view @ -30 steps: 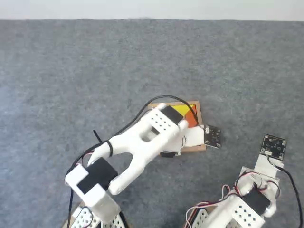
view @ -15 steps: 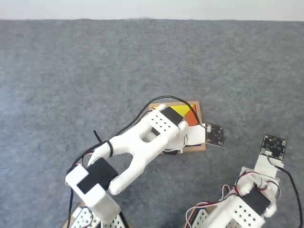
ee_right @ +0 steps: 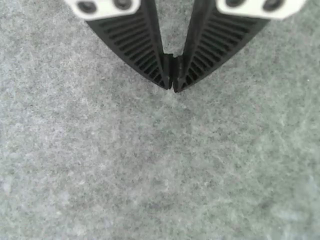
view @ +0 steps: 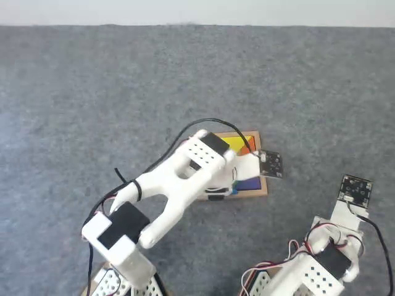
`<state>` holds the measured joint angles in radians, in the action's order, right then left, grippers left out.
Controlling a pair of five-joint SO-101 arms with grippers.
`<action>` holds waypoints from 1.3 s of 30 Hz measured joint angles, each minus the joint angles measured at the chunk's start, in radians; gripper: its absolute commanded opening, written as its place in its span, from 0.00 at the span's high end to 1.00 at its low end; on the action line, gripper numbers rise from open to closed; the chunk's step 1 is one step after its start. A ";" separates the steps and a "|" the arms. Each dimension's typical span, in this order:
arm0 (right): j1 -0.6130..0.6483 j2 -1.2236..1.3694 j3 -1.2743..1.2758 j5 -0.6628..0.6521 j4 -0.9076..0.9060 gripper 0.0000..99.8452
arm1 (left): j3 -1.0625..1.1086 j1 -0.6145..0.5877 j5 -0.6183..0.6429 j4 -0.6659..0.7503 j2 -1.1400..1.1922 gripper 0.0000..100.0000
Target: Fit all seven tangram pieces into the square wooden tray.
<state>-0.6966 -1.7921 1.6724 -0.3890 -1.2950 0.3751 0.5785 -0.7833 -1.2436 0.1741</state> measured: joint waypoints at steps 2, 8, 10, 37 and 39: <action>0.000 0.000 0.000 0.000 0.000 0.99 | 0.000 -0.015 0.002 0.011 0.000 0.85; 0.000 0.000 0.000 0.000 0.000 0.99 | 0.000 -0.031 0.012 0.069 0.000 0.85; 0.000 0.000 0.000 0.000 0.000 0.99 | -0.002 -0.031 0.040 0.087 0.000 0.85; 0.000 0.000 0.000 0.000 0.000 0.99 | -0.144 -0.103 0.069 0.084 0.000 0.85; 0.000 0.000 0.000 0.000 0.000 0.99 | -0.144 -0.069 0.064 0.015 0.000 0.85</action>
<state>-0.6966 -1.7921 1.6724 -0.3890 -1.2950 0.2309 0.5094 -0.7188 -1.2283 0.1741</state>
